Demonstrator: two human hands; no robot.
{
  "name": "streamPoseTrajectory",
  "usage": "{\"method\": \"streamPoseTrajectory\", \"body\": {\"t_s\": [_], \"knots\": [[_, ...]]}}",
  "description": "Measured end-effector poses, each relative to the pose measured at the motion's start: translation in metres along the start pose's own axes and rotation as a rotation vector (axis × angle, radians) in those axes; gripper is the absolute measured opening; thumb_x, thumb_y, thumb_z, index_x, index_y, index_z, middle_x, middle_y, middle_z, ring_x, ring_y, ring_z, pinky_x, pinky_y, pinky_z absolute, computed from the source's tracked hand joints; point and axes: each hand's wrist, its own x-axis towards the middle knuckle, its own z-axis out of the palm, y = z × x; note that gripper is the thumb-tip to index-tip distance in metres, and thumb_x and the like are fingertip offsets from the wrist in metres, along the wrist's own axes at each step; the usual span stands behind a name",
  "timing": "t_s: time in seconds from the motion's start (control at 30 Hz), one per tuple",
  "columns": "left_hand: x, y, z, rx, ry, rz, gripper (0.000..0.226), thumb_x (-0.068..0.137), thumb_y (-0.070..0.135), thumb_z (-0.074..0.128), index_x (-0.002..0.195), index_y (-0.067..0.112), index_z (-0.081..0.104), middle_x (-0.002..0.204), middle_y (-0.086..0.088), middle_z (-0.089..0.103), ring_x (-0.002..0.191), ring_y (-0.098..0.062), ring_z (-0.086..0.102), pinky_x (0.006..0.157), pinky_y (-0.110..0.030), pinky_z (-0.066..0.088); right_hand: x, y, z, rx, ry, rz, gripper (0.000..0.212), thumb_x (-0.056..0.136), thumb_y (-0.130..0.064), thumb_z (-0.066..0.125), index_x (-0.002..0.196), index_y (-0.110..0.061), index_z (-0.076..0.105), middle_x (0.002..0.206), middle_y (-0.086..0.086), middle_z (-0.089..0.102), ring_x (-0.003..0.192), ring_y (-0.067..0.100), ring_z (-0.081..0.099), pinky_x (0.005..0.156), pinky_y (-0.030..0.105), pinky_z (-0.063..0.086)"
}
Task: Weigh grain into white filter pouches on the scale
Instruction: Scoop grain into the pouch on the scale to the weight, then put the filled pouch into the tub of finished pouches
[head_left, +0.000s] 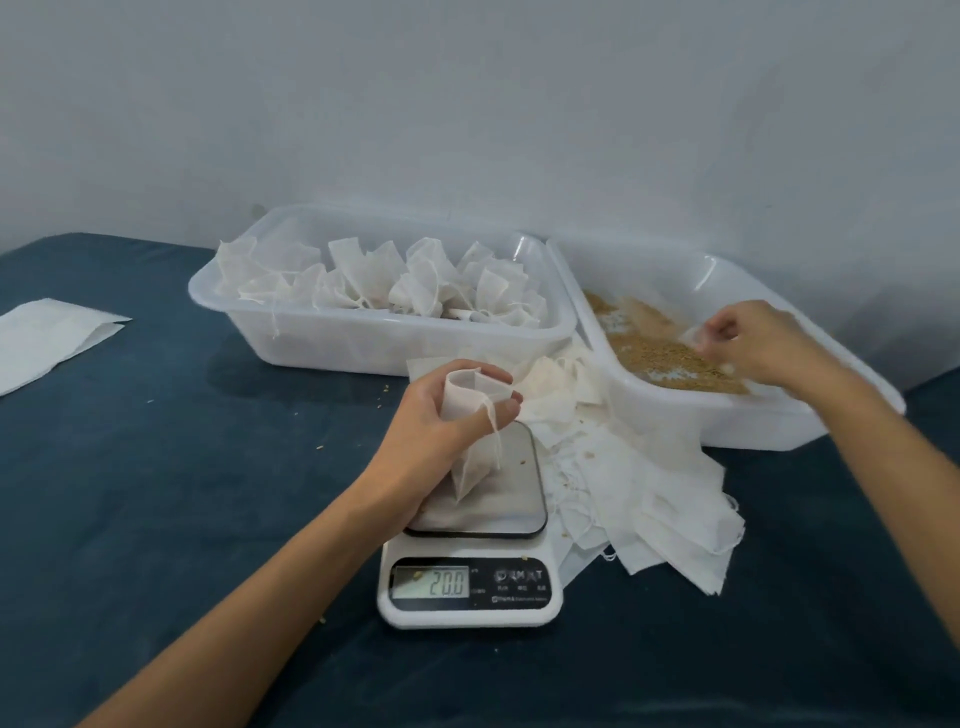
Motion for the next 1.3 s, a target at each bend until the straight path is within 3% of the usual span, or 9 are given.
{"method": "streamPoseTrajectory", "body": {"t_s": [0.23,0.47,0.63,0.8,0.93,1.0,1.07,1.2,1.3], "knots": [[0.002,-0.008,-0.001,0.142,-0.009,0.126,0.024,0.108,0.021,0.057,0.099,0.017,0.079,0.101,0.0,0.079,0.106,-0.01,0.073,0.083,-0.011,0.05,0.029,0.001,0.025,-0.28,-0.153,0.135,0.031,0.091,-0.022,0.075,0.112,-0.001,0.067,0.105,0.016,0.069,0.095,0.031,0.065,0.081,0.038,0.055],[0.003,-0.01,-0.001,0.17,0.026,0.157,0.035,0.111,0.033,0.048,0.098,0.015,0.075,0.093,-0.003,0.078,0.101,-0.015,0.073,0.084,-0.021,0.054,0.025,-0.006,0.032,-0.405,-0.026,0.078,0.02,0.094,-0.024,0.07,0.091,-0.006,0.063,0.088,0.01,0.064,0.078,0.026,0.059,0.064,0.033,0.045],[0.009,-0.008,-0.004,0.247,0.06,0.171,0.031,0.109,0.039,0.053,0.1,0.028,0.08,0.11,0.007,0.076,0.099,-0.01,0.069,0.087,-0.037,0.052,-0.045,-0.067,0.045,0.074,0.56,-0.447,0.026,0.101,-0.026,0.057,0.076,-0.017,0.058,0.067,-0.008,0.051,0.061,0.011,0.048,0.058,0.032,0.039],[0.038,0.017,-0.008,0.321,0.16,0.265,0.022,0.106,0.028,0.06,0.104,0.025,0.082,0.104,0.008,0.069,0.096,-0.003,0.067,0.083,-0.016,0.047,-0.094,-0.1,0.092,0.537,0.394,-0.512,0.031,0.102,-0.032,0.058,0.075,-0.018,0.06,0.055,-0.004,0.053,0.049,0.016,0.049,0.05,0.032,0.041],[0.087,0.053,-0.009,0.4,0.266,0.289,0.024,0.109,0.022,0.056,0.105,0.012,0.078,0.09,-0.008,0.075,0.067,-0.025,0.076,0.06,-0.038,0.061,-0.089,-0.093,0.108,0.687,0.322,-0.526,0.031,0.099,-0.034,0.062,0.071,-0.02,0.062,0.053,-0.002,0.053,0.046,0.013,0.044,0.049,0.016,0.032],[0.114,0.066,-0.006,0.473,0.325,0.32,0.022,0.108,0.017,0.058,0.099,0.011,0.077,0.083,-0.003,0.072,0.053,-0.012,0.072,0.047,-0.023,0.054,-0.089,-0.089,0.111,0.723,0.303,-0.528,0.032,0.099,-0.036,0.061,0.071,-0.022,0.062,0.055,-0.002,0.053,0.045,0.008,0.042,0.05,0.013,0.031],[0.135,0.07,-0.004,0.66,0.349,0.311,0.02,0.104,0.012,0.062,0.099,0.005,0.079,0.087,-0.005,0.073,0.06,-0.002,0.069,0.053,-0.011,0.046,-0.087,-0.086,0.112,0.754,0.296,-0.509,0.032,0.099,-0.036,0.061,0.07,-0.024,0.062,0.055,-0.004,0.054,0.046,0.008,0.043,0.05,0.014,0.033],[0.155,0.054,-0.007,1.003,0.223,0.212,0.025,0.101,0.006,0.062,0.086,-0.011,0.073,0.08,-0.025,0.068,0.077,-0.036,0.06,0.07,-0.038,0.04,-0.086,-0.085,0.107,0.872,0.276,-0.46,0.031,0.101,-0.035,0.06,0.07,-0.028,0.061,0.051,-0.007,0.054,0.045,0.005,0.045,0.049,0.021,0.037],[0.154,0.048,-0.014,1.056,0.256,0.22,0.023,0.101,0.004,0.063,0.084,-0.009,0.072,0.073,-0.018,0.063,0.073,-0.033,0.055,0.068,-0.035,0.037,-0.086,-0.084,0.104,0.934,0.277,-0.451,0.031,0.101,-0.034,0.059,0.071,-0.027,0.061,0.05,-0.002,0.055,0.044,0.006,0.048,0.05,0.016,0.039]]}}
